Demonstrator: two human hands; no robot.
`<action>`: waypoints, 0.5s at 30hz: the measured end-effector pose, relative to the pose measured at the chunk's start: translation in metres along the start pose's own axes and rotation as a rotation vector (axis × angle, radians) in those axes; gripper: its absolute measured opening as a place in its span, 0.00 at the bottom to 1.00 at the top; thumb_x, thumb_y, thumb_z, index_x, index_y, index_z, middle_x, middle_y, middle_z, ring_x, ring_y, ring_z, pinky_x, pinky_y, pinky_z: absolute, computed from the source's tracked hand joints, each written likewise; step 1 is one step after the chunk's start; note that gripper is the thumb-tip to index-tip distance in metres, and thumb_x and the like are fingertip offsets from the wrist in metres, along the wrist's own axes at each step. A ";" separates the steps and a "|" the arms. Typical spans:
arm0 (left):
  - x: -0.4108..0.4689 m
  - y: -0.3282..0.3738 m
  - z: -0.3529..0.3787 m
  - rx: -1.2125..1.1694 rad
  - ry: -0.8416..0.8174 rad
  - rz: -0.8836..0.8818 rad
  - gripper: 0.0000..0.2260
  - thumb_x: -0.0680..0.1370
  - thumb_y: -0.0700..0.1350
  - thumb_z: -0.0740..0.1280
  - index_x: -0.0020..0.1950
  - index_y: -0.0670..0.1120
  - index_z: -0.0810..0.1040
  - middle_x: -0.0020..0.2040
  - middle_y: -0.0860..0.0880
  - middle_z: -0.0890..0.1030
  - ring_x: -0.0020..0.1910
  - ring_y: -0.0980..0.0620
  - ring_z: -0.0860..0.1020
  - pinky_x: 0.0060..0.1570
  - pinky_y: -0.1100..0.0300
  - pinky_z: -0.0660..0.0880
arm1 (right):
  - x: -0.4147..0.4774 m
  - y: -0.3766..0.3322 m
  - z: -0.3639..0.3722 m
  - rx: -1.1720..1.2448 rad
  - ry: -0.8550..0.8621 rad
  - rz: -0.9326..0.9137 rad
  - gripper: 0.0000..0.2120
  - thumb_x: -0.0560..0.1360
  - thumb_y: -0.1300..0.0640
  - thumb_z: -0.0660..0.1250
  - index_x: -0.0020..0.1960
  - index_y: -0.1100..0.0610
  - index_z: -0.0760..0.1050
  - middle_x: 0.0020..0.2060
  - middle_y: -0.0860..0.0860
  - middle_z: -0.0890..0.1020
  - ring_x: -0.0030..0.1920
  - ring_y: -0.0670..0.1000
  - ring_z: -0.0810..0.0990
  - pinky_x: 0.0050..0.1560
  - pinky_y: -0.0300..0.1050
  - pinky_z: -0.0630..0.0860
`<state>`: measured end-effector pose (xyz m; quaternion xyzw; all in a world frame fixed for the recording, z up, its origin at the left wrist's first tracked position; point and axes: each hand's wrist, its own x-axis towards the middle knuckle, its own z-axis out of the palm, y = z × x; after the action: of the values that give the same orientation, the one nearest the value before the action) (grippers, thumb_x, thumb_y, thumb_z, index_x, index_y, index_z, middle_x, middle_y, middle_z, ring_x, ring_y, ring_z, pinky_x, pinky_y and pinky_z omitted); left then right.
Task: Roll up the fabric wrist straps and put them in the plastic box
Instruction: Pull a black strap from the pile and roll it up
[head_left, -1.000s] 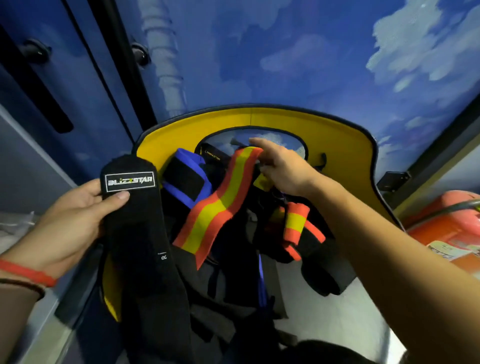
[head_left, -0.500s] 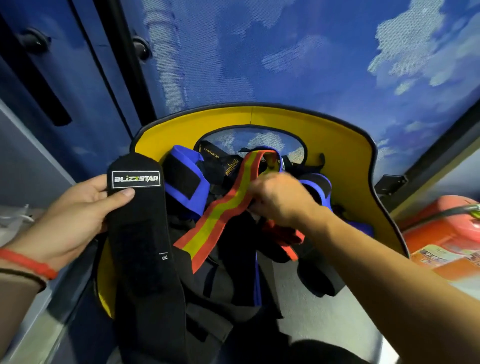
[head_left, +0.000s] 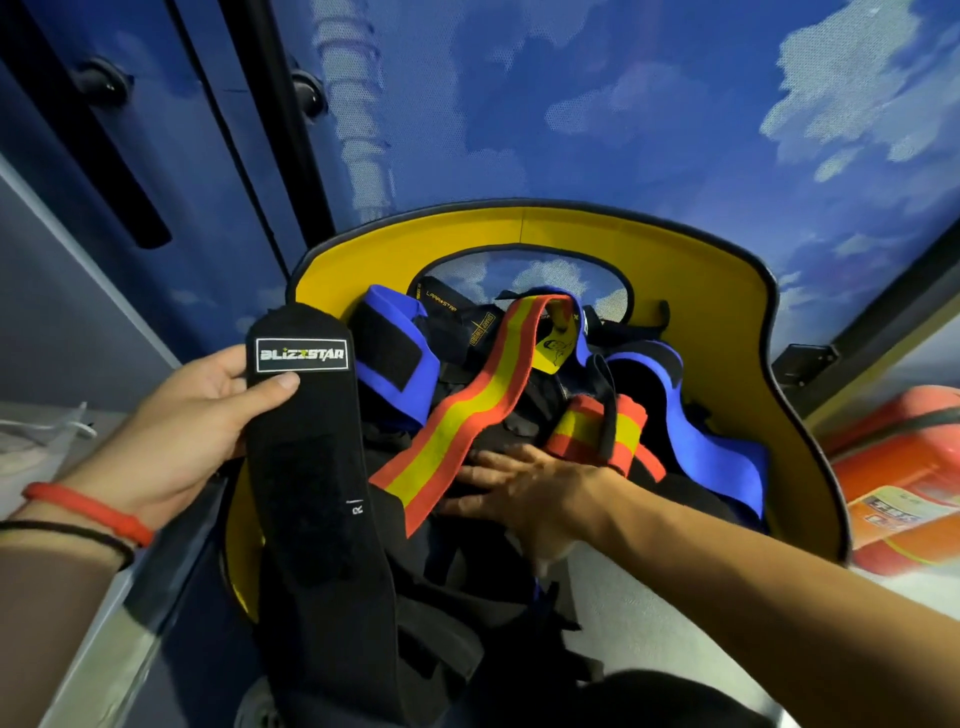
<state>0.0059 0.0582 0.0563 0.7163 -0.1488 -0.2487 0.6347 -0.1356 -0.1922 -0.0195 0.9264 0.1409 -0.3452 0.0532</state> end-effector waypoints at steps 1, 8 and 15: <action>0.000 0.001 0.000 0.007 0.001 -0.001 0.14 0.80 0.37 0.63 0.65 0.45 0.78 0.54 0.46 0.86 0.51 0.52 0.85 0.44 0.66 0.81 | 0.001 -0.007 0.004 -0.019 -0.021 -0.017 0.55 0.71 0.47 0.78 0.82 0.38 0.40 0.81 0.49 0.35 0.81 0.55 0.36 0.80 0.61 0.42; -0.003 0.005 0.003 0.003 0.001 0.001 0.14 0.80 0.37 0.64 0.64 0.46 0.79 0.54 0.46 0.86 0.53 0.51 0.85 0.46 0.66 0.81 | -0.006 0.025 -0.001 0.519 0.495 -0.010 0.14 0.77 0.43 0.66 0.47 0.52 0.81 0.49 0.51 0.82 0.51 0.53 0.80 0.55 0.57 0.78; -0.005 0.004 0.003 0.010 -0.008 0.003 0.16 0.78 0.40 0.66 0.65 0.45 0.79 0.55 0.45 0.86 0.53 0.50 0.85 0.47 0.65 0.81 | -0.031 0.003 0.002 0.151 -0.098 0.113 0.50 0.71 0.49 0.78 0.80 0.33 0.49 0.82 0.52 0.42 0.81 0.59 0.44 0.77 0.60 0.59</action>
<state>0.0010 0.0576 0.0608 0.7182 -0.1536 -0.2498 0.6310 -0.1585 -0.2028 -0.0005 0.9162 0.0593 -0.3962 0.0091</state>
